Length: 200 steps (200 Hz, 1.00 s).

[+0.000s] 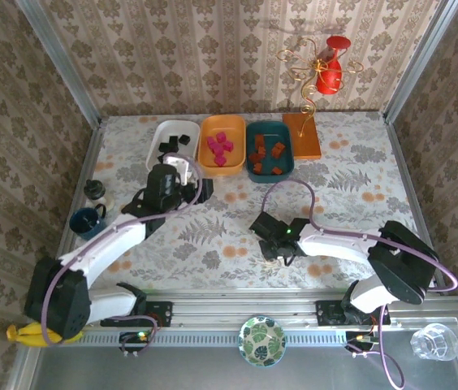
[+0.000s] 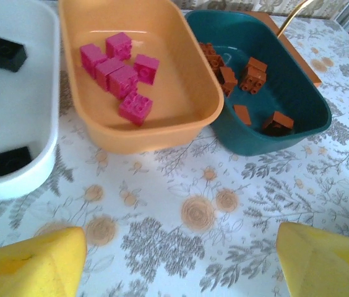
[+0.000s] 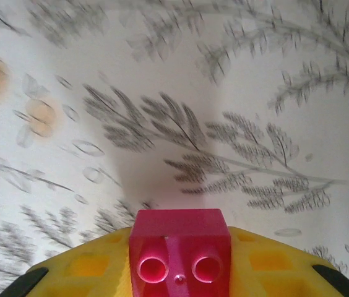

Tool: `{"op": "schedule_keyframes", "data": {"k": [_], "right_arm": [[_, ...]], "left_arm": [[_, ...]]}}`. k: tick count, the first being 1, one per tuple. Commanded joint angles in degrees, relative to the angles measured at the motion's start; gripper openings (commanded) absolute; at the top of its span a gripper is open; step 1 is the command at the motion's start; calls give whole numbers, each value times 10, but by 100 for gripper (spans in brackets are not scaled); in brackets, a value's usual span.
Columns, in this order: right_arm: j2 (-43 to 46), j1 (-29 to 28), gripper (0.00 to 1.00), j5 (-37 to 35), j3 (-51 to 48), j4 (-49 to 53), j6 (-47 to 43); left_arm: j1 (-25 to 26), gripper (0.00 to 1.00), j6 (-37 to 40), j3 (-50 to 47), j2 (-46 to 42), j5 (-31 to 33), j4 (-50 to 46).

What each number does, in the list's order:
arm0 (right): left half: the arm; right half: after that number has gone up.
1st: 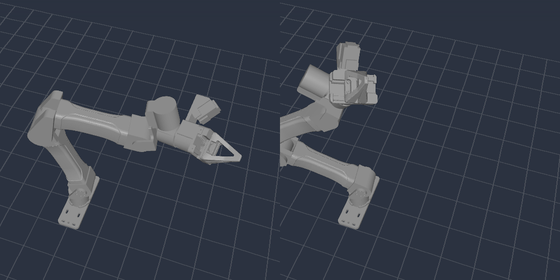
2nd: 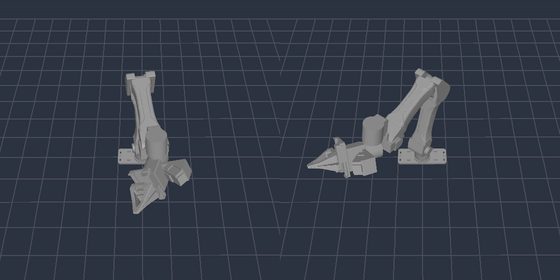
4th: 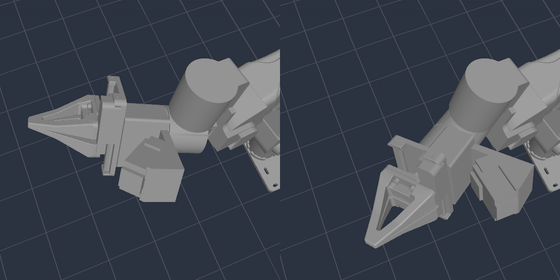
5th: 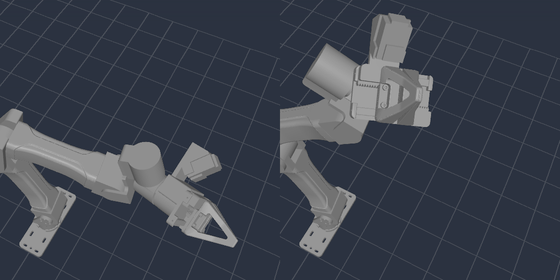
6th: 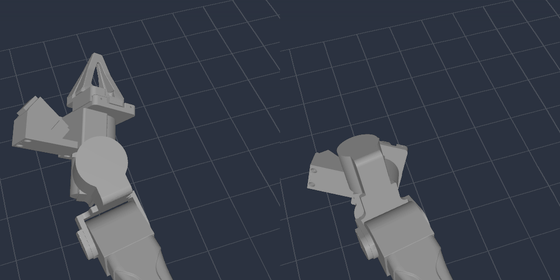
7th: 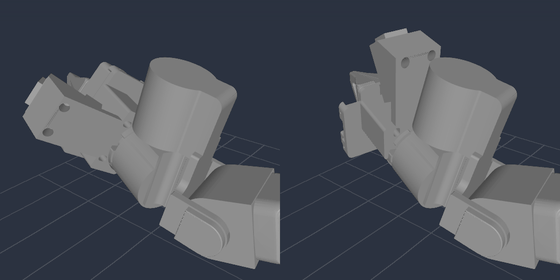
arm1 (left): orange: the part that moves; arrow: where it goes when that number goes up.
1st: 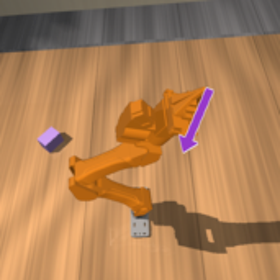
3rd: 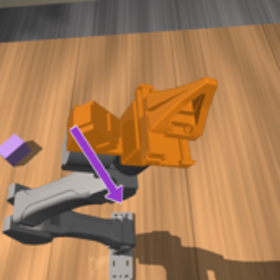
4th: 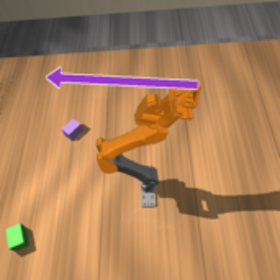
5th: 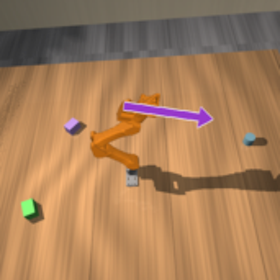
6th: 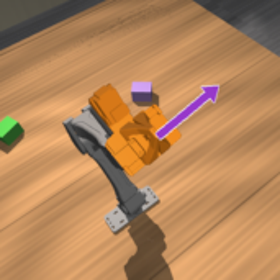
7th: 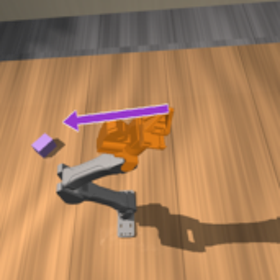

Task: Sort the legos into containers by color
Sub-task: Pick up the lego from the bottom-center of the table, then place the lego in the container.

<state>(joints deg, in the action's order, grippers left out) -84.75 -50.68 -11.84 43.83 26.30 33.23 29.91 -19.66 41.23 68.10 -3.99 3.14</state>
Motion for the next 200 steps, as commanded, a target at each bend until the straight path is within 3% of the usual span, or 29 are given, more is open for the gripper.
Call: {"op": "schedule_keyframes", "data": {"k": [1,36,68,118,144,168,200], "right_arm": [[24,17,31,-6,42,-73,-11],[-31,86,31,34,121,-175,-20],[-136,122,32,46,239,-222,-24],[-348,179,35,53,479,-198,-23],[-425,196,44,64,608,-128,-38],[-404,197,61,65,621,-103,-66],[-283,198,72,67,505,-136,-92]], "left_arm": [[-2,82,-24,-44,-57,35,3],[-6,85,-33,-106,-157,59,-28],[-11,86,-40,-141,-227,55,-60],[-13,87,-20,-127,-254,34,-113],[-16,87,-10,-121,-260,37,-127],[-19,88,-5,-124,-261,47,-127],[-31,89,6,-137,-265,65,-104]]}}
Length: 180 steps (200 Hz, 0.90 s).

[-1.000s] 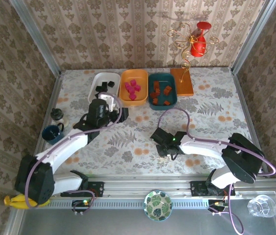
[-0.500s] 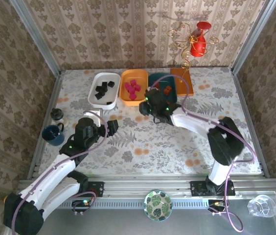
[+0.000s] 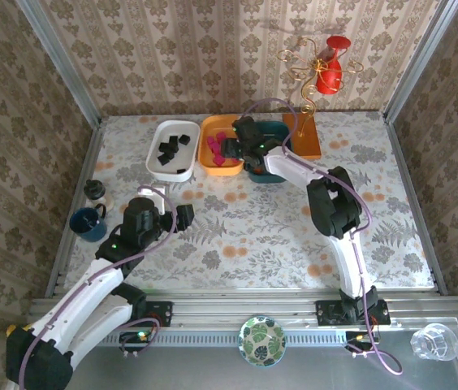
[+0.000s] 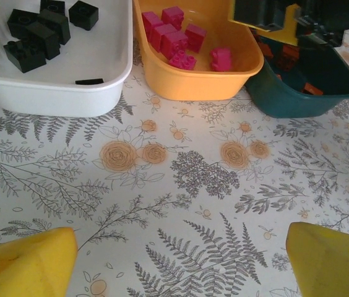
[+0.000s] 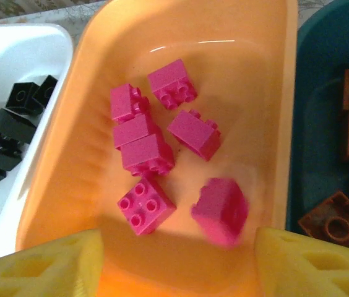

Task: Sort the legos into containers by color
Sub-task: Place the lego in the container, then reset both arms

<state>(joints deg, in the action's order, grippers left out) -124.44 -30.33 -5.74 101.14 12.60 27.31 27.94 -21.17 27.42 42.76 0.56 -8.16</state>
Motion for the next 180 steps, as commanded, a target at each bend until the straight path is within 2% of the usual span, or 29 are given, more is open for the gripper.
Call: {"op": "schedule_keyframes", "data": {"k": [1,16,22,58,89,107,148,180], "right_arm": [[119,-5,72,6,-74,-1,-34],[200,-4,75,-8,-171,-38,-52],[232,-4,76,-21,-207,-45,-64],[404,7,86,-209,-396,-50,-130],[510,45,98,-310,-522,-100,-160],[541,67,100,-362,-573,-133,-170],[594,126,100,-381,-688,-227,-175],[609,157,100,-337,-762,-317,-198]], "left_arm": [[-12,90,22,1,-12,20,10],[-14,91,30,-4,-20,36,21],[-33,92,32,-6,-24,45,24],[-71,100,63,-22,-31,109,77],[-127,100,115,-33,0,179,148],[-169,100,142,-32,34,179,187],[-252,100,169,-40,133,117,240],[-269,100,176,-87,193,62,375]]}}
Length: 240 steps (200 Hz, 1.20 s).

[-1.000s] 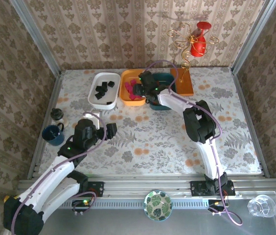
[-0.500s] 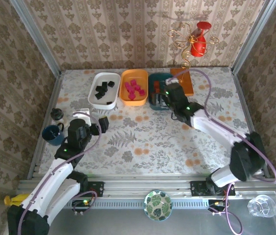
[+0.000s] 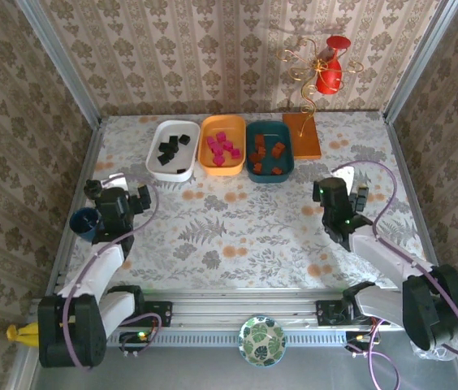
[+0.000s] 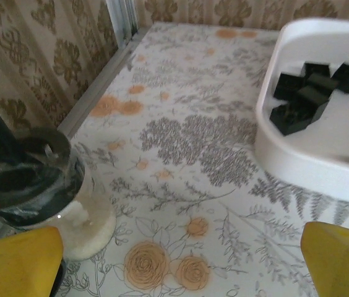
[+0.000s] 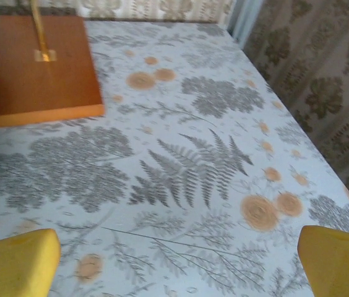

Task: Sort the legos into containers by color
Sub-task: Reset both arms

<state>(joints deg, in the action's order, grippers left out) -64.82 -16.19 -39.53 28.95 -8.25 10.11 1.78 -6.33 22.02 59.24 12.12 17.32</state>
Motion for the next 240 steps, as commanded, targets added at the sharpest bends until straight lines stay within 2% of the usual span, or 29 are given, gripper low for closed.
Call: {"op": "schedule_keyframes", "data": {"k": [1,41,50,80,109,128,140,152,163,178,240], "right_arm": [[13,17,100,3,-41,-108,-29],[-37,51,100,69,-87,-228,-66],[-43,56,100,81,-81,-223,-63],[-74,77,100,139,-93,-309,-69],[-116,89,100,196,-88,-374,-90],[-191,102,100,230,-84,-438,-98],[-224,112,100,247,-84,-459,-88],[-233,117,100,253,-75,-450,-87],[-228,125,100,266,-66,-428,-80],[-225,131,100,273,-63,-417,-76],[-227,133,100,278,-63,-419,-76]], "left_arm": [[-7,100,30,-34,30,-55,124],[-8,100,56,-53,109,-75,229],[-9,100,53,-44,119,-82,221],[-17,100,64,-16,168,-71,245],[-28,100,66,-44,237,-93,390],[-29,100,76,-54,319,-105,498],[-28,100,66,-39,286,-108,405],[-27,100,77,-28,306,-110,424],[-26,100,70,-11,294,-103,370],[-15,100,81,-12,299,-81,382],[-11,100,85,-8,300,-76,379]]}}
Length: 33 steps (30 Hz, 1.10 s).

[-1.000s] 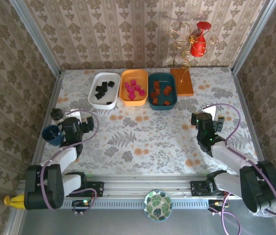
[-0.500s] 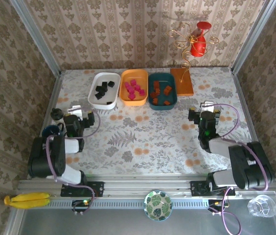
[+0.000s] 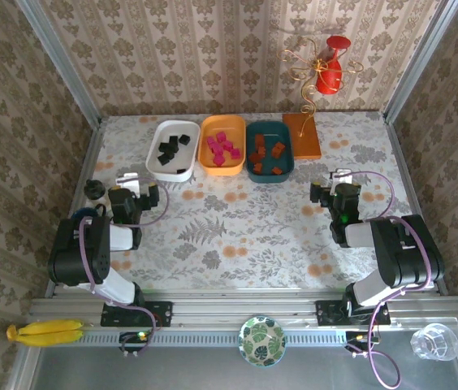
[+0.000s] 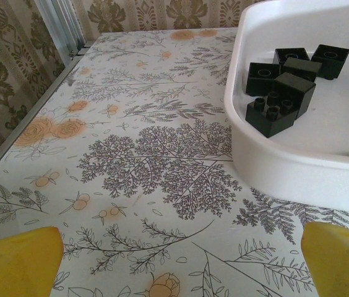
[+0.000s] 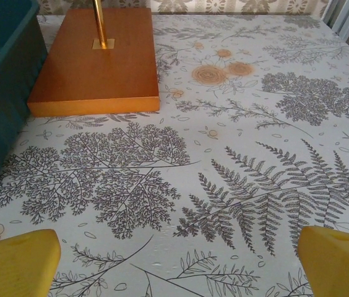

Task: Sort the legos into containers by color
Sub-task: Reset both arms

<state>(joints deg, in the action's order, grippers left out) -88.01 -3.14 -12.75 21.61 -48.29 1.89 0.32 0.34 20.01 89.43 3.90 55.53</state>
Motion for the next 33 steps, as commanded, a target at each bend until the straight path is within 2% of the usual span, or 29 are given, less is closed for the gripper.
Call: {"op": "schedule_keyframes", "data": {"k": [1,10,33], "right_arm": [[5,2,100,10,11,-19,6],[6,2,100,10,11,-19,6],[5,4,100,21,12,-15,3]], "left_arm": [[4,100,19,12,-2,6,-3],[21,100,33,18,-1,32,-11],[21,100,33,17,0,32,-10]]}}
